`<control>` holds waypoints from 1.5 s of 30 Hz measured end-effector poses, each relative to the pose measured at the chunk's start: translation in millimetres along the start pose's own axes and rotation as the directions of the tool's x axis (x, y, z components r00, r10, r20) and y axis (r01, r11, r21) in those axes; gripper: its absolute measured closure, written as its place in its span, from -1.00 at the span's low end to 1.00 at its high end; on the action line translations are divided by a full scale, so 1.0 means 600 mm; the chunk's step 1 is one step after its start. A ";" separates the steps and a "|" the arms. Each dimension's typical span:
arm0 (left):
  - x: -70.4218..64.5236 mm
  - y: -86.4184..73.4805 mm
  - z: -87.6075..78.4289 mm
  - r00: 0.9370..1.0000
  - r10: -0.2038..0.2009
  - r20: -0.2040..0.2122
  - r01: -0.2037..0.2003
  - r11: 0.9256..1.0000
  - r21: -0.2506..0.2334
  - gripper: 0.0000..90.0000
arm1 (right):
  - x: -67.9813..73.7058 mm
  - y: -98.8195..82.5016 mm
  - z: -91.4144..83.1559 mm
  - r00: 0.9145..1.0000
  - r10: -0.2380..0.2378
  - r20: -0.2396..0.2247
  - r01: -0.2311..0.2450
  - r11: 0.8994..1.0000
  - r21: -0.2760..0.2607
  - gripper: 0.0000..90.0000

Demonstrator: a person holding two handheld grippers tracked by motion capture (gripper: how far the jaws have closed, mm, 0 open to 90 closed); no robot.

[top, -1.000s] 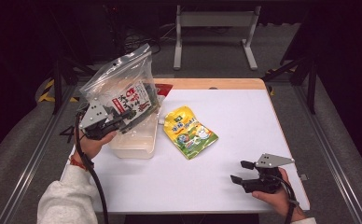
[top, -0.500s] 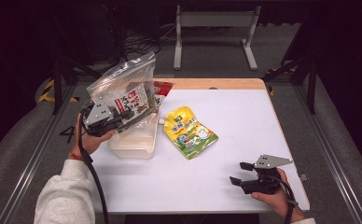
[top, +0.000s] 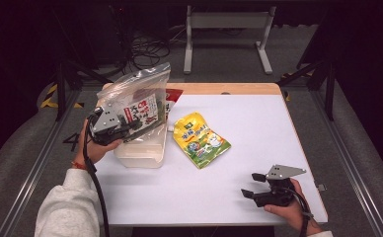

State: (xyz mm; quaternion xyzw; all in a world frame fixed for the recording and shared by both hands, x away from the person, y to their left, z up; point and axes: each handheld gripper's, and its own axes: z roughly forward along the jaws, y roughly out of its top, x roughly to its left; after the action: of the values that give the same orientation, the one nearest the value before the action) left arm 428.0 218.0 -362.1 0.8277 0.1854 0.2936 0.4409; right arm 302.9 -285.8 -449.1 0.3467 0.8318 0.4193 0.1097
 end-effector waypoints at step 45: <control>0.001 -0.062 0.021 0.985 -0.172 0.036 0.173 0.984 -0.040 0.54 | 0.001 0.009 0.011 0.998 -0.036 0.044 0.035 0.999 0.020 -0.37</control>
State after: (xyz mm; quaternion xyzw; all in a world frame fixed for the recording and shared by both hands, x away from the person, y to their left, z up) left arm 434.7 230.7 -398.8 0.8035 0.2429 0.2450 0.4851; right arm 308.0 -279.0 -448.7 0.3422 0.8392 0.4014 0.1322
